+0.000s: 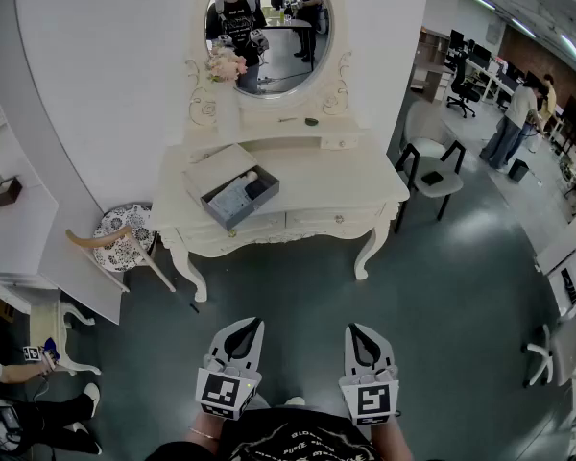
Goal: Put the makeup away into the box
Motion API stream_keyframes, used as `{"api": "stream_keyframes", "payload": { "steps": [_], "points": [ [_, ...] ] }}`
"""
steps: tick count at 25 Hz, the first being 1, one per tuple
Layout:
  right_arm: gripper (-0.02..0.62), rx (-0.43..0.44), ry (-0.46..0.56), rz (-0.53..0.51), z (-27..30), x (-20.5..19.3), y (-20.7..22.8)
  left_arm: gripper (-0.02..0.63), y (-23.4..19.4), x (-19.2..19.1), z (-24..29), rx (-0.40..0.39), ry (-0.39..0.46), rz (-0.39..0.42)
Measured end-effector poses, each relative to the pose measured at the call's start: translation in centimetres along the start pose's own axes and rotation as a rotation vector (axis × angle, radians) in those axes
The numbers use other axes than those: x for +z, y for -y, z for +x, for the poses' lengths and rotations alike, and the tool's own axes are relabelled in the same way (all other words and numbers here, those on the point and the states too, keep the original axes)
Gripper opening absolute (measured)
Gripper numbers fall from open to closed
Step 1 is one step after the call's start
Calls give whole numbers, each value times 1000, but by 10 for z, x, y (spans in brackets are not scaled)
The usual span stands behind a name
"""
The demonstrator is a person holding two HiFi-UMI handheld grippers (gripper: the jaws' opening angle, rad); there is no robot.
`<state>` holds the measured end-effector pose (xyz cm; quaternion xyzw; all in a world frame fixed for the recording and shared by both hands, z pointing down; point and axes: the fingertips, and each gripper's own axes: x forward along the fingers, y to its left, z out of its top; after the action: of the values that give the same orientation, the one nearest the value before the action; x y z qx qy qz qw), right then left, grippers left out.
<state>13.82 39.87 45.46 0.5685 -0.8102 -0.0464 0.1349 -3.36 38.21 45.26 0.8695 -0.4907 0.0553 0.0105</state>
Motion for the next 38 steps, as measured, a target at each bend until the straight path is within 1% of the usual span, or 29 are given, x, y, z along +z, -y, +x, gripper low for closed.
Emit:
{"api": "stream_keyframes", "payload": {
  "steps": [4,8,13,20,24,30,34,38],
  "points": [
    [9,26,-2,-5,1,-1,-5,15,5,-8,-4,5,-23,-8],
    [9,25,13,6,0,-1,-3,15,6,-8,-6,12,-26,-2],
    [9,42,-3,-55,2,-5,-6,15,5,-7,-3,0,-31,11],
    [9,35,3,-16,6,-5,-3,15,4,-6,8,-16,-23,16],
    [9,25,-3,-3,10,-9,-2,15,1,-10,16,-22,-25,3],
    [9,18,-34,-16,24,-16,3,15,1,-19,31,-73,-54,-2],
    [9,2,-32,-2,39,-14,12,15,-10,-17,48,-86,-53,2],
    [9,-19,-46,-19,56,-11,21,15,-26,-15,65,-84,-51,0]
  ]
}}
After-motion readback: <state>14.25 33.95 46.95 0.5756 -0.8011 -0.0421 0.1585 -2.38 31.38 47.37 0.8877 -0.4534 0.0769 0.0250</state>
